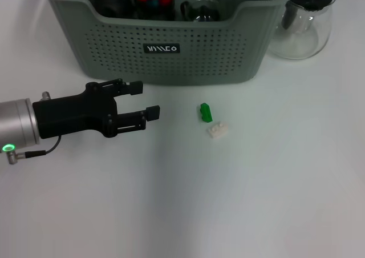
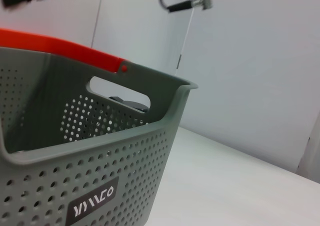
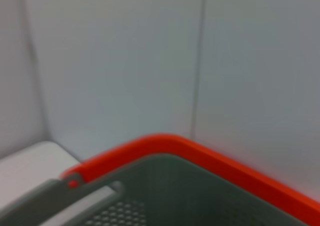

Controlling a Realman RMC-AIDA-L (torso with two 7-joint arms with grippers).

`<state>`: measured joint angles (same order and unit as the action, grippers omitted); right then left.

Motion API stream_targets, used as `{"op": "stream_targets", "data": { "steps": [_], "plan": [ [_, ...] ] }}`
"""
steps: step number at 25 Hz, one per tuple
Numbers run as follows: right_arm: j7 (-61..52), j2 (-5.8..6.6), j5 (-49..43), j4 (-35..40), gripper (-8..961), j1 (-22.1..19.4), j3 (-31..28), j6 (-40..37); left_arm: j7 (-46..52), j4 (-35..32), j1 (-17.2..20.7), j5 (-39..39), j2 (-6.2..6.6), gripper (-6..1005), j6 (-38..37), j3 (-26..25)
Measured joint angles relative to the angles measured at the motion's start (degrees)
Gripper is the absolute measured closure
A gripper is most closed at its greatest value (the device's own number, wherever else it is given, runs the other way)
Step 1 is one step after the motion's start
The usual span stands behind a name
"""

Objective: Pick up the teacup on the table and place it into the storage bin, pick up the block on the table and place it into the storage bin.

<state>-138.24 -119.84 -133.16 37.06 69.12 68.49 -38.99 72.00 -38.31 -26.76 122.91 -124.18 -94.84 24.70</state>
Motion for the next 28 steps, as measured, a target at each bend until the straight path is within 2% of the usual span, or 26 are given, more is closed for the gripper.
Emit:
{"op": "stream_targets", "data": {
  "steps": [2,5,20,21,23,25,28],
  "plan": [
    [-0.7,0.05,-1.7,-6.8,516,3.5,-0.1,4.7,0.3,0.0,0.0,0.0,-0.01,251,0.0,-0.1],
    [-0.6,-0.28,-2.6,-11.1,516,5.1,0.1,9.0,0.4,0.0,0.1,0.2,-0.01,251,0.0,-0.1],
    [5.2,-0.43,2.4,-10.4,508,3.9,0.5,8.3,0.4,0.0,0.6,0.4,-0.09,250,0.1,-0.3],
    [5.2,-0.41,2.5,-9.2,507,3.3,0.5,7.9,0.4,0.0,0.6,0.4,-0.1,250,0.1,-0.3],
    [5.2,-0.4,2.8,-5.5,360,1.5,0.5,5.8,0.4,0.0,0.6,0.4,-0.1,250,0.1,-0.3],
    [5.7,-0.48,4.1,2.4,242,-2.5,0.6,1.0,0.4,0.0,0.6,0.4,-0.11,250,0.0,-0.4],
    [10.5,-0.43,12.8,20.9,106,-13.9,1.0,-10.7,0.4,-0.1,0.7,0.4,-0.08,250,0.0,-0.4]
  ]
}}
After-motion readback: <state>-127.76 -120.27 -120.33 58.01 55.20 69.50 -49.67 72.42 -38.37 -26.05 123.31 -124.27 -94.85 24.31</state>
